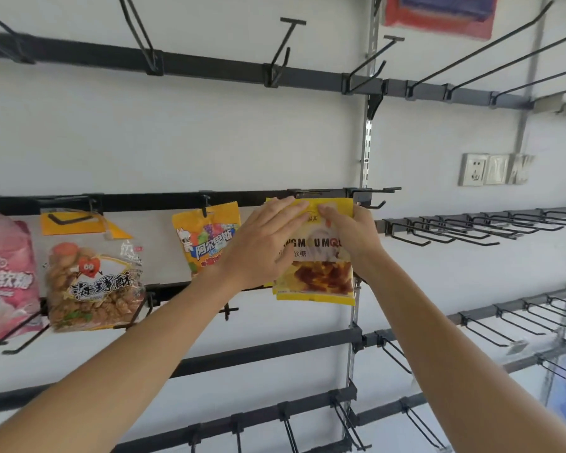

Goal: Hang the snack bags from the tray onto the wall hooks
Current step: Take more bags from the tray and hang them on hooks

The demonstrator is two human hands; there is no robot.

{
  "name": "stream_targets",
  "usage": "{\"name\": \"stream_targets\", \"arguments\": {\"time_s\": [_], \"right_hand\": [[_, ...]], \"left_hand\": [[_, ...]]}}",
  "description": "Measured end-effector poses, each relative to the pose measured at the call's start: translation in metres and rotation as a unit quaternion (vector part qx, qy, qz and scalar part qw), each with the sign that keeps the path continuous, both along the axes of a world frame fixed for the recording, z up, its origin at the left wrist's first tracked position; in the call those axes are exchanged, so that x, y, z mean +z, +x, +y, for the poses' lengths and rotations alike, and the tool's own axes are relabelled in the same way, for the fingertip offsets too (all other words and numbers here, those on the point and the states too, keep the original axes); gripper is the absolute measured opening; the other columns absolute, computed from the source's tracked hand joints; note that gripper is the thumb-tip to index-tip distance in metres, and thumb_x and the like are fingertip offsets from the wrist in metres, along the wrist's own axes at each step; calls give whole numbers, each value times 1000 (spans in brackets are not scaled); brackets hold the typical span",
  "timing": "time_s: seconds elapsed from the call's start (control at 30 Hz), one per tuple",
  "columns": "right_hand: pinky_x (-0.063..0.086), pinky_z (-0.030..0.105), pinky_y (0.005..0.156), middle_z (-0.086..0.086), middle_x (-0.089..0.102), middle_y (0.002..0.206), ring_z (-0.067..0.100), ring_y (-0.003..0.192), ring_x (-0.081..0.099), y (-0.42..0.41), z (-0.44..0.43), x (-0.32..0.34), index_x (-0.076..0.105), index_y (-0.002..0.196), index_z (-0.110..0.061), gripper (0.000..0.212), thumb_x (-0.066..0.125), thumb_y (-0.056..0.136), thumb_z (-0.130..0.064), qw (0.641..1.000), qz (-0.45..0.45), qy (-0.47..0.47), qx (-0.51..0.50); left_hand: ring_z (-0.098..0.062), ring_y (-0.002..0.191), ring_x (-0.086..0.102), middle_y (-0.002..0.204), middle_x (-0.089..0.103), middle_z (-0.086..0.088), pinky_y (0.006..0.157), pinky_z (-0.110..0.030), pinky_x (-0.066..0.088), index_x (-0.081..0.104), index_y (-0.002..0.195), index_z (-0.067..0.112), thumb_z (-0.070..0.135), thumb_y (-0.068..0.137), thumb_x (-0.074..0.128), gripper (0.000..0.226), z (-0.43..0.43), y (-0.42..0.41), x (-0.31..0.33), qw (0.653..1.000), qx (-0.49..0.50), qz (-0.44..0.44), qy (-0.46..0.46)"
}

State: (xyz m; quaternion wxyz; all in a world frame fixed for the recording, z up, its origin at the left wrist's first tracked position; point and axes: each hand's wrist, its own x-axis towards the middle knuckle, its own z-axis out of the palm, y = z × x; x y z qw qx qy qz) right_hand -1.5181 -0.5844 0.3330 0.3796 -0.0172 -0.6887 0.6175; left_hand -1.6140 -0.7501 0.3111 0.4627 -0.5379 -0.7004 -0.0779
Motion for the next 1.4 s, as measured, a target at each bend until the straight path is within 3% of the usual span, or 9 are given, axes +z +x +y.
{"name": "stream_targets", "arguments": {"time_s": [0.2,0.4,0.53,0.73,0.83,0.93,1.0,1.2,1.4], "right_hand": [[55,31,70,7,66,77,19,70,64,-7,8,6,63,77,-10,17,70,90,-17,999,-5,-18,35],[56,25,59,1,69,75,15,67,68,-9,18,5,66,79,-15,12,70,90,-18,997,-30,-30,63],[60,36,74,7,74,84,22,77,72,-17,25,-2,70,87,-10,8,69,91,-18,996,-48,-14,71],[58,42,79,5,71,101,24,92,69,-38,31,-10,61,111,-12,38,74,86,-37,997,-54,51,-27],[45,35,73,-1,51,110,18,94,51,-45,27,-19,44,113,-15,52,76,82,-41,951,-18,189,-245],[47,39,77,6,50,107,26,95,48,-53,19,-31,54,105,-11,29,70,82,-21,851,77,365,-370],[44,38,88,7,55,115,28,104,51,-59,18,-39,61,110,-11,26,63,85,-15,830,72,427,-352],[38,45,111,4,49,145,25,138,40,-75,21,-54,51,138,-9,39,48,100,-17,858,3,446,-253],[14,43,124,-4,19,166,17,154,7,-64,20,-52,26,157,-19,56,38,105,-35,858,-101,461,-201]], "left_hand": [[-24,142,36,151,45,-4,119,-42,24,54,139,8,18,90,51,51,2,1,7,999,10,28,19],[-25,137,40,148,48,-4,116,-41,24,55,137,9,18,89,51,49,6,3,7,998,24,53,22],[-23,137,38,148,48,-3,115,-40,20,55,137,12,22,89,50,49,7,-2,6,997,51,50,-8],[-24,143,30,156,36,-2,117,-44,21,46,144,15,37,90,44,58,7,-14,3,993,107,6,-54],[-28,144,26,158,31,-7,117,-45,20,47,144,10,40,88,40,63,13,-15,3,988,143,1,-65],[-30,144,23,158,29,-11,117,-46,22,49,142,7,37,86,45,64,21,-15,-2,985,161,-13,-55],[-30,144,23,156,31,-11,116,-46,25,46,143,6,37,85,47,66,24,-17,-5,984,165,-25,-53],[-25,148,16,163,19,-4,119,-42,18,34,152,11,41,93,53,69,26,-33,-9,984,150,-88,-38],[-23,150,7,165,9,-1,121,-41,12,23,156,15,40,98,45,67,31,-39,-12,980,142,-133,-31]]}}
